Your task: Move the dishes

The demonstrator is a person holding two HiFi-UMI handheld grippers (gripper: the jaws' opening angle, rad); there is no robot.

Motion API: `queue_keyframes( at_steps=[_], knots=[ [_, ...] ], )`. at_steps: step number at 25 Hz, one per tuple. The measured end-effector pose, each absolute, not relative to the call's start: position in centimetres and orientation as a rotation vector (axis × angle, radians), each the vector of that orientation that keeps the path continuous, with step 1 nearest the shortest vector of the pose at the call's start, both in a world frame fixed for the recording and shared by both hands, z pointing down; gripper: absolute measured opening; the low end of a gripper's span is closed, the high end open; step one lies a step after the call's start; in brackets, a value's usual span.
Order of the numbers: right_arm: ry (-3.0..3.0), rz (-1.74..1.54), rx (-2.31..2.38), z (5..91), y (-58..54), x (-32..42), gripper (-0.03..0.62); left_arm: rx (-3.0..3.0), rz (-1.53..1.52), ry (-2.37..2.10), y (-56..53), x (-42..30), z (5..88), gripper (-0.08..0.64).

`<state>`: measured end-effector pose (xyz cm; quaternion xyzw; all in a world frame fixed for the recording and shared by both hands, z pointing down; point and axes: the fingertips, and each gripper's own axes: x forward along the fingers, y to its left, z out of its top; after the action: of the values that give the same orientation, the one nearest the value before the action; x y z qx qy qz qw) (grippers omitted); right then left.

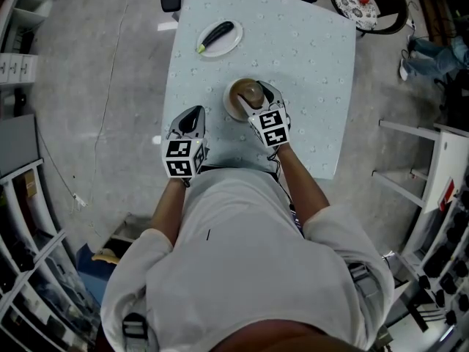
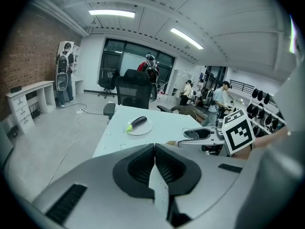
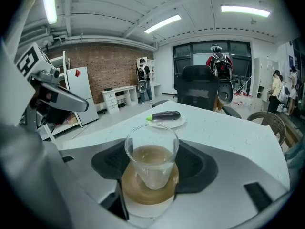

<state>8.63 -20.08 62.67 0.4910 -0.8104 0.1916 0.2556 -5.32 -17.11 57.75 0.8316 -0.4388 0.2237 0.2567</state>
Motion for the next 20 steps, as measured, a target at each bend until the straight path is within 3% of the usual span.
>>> queue_keyframes(
  at_steps=[11,20],
  knots=[
    [-2.283,0.463,1.381,58.0,-20.6,8.3,0.276,2.292,0.611,-1.167,-17.6,-4.3,57.2,0.02],
    [-2.292,0.387,1.518,52.8,-20.8,12.1,0.276,2.371,0.642,-1.076,-18.0,-0.9,56.6,0.02]
  ],
)
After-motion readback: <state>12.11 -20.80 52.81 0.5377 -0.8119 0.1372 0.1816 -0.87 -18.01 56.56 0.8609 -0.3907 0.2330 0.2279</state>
